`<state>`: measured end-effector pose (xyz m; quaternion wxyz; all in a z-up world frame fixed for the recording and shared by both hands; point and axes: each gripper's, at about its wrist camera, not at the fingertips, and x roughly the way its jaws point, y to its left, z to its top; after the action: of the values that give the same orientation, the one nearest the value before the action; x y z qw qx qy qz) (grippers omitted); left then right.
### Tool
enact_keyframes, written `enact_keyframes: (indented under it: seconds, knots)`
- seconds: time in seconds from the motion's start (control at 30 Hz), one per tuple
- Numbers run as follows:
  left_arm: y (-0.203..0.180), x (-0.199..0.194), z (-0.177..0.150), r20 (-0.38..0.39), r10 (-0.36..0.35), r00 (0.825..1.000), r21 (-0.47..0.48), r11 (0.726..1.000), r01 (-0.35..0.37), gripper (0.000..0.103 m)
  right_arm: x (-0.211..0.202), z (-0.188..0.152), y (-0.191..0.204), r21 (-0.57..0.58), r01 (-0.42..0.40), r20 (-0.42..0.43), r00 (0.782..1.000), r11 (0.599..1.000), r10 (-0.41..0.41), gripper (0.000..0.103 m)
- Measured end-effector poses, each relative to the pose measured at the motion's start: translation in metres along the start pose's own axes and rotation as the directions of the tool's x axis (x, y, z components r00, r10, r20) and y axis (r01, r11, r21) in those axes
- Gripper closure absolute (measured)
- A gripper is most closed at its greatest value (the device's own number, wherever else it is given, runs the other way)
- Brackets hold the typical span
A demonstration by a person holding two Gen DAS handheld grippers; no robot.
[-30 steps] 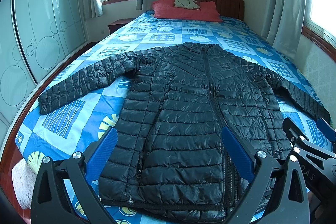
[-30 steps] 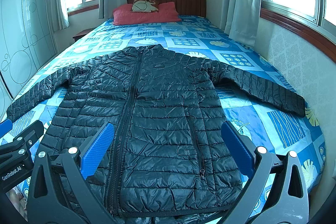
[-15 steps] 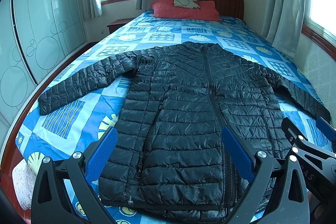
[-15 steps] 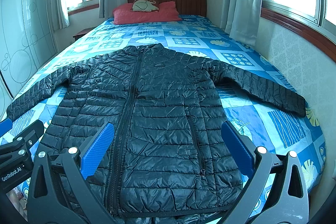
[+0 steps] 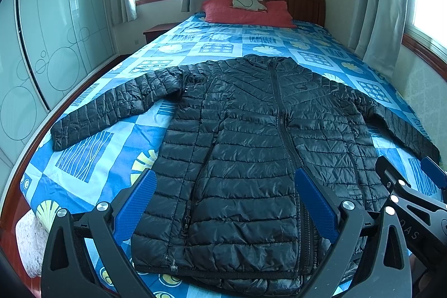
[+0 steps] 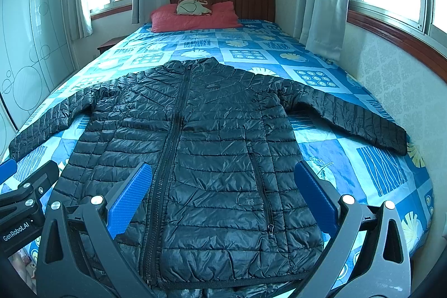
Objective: Fold large clothes
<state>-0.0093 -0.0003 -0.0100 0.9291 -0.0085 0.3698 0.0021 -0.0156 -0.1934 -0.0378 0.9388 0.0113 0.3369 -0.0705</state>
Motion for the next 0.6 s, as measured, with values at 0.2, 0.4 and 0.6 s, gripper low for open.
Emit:
enact_keyframes:
  seconds: [0.2,0.4,0.6]
  knots:
    - [0.0,0.001,-0.001,0.0,0.001,1.0,0.002,1.0,-0.001,0.005,0.004,-0.003,0.002,0.0,0.002,-0.006,1.0,1.0,-0.002,0.002]
    - [0.0,0.006,-0.003,-0.013,0.002,1.0,0.002,1.0,-0.002,0.005,0.011,-0.006,0.002,-0.008,0.003,-0.029,1.0,1.0,-0.003,0.002]
    - [0.006,0.019,-0.005,-0.02,0.011,1.0,-0.005,1.0,-0.011,0.005,0.018,-0.009,0.0,-0.01,0.007,-0.047,0.999,1.0,-0.007,0.002]
